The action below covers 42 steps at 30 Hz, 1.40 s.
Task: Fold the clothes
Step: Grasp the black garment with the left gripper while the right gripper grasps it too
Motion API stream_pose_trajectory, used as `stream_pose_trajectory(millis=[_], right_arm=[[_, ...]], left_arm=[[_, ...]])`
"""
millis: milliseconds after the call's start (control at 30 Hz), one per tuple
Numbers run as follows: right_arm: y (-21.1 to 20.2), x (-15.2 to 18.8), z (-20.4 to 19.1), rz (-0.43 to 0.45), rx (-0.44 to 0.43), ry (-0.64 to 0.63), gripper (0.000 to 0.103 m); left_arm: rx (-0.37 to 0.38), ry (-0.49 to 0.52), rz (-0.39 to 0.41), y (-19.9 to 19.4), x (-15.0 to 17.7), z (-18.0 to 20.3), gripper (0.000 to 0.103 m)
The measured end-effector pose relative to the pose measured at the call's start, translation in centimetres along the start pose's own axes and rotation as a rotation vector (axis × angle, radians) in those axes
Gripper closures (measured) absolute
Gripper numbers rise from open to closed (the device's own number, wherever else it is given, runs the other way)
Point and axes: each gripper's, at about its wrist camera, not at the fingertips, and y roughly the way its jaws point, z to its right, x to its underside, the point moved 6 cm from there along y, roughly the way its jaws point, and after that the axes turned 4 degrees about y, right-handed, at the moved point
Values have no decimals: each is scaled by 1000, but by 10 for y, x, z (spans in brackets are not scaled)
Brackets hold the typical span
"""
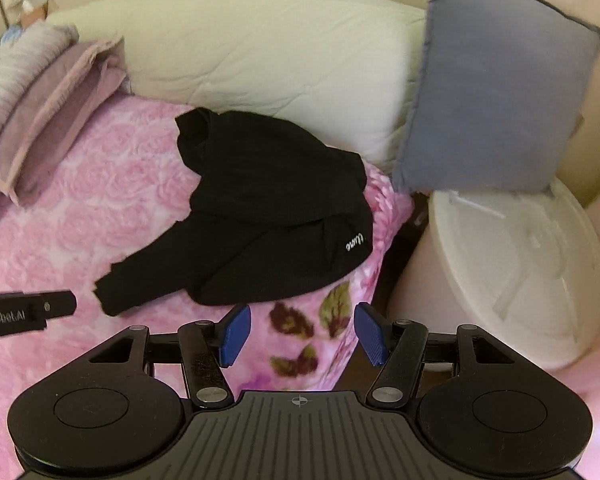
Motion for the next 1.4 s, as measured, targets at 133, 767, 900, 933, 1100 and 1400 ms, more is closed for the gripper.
stream_pose_trajectory(millis=[133,767,900,933,1100,1400], right_arm=[[39,-12,2,-39,18,-52,42],[213,-48,-8,-160,75,-282,42],[234,-53,-13,-140,84,-354,42],[239,-54,-15,-135,86,-374,42],[254,-54,-18,-123,89,-443,42],[252,-56,-19,-119,51,-408,36]], left_arm=[[-4,-31,-48,38,-12,0,45],[-46,-333,-247,201,-19,-47,44],[-59,-427,-245,219,-14,-56,41],[-58,-449,-238,221,-13,-57,40],[34,-615,-221,203,-7,-53,41],[99,-889,-197,228,12,-59,44]])
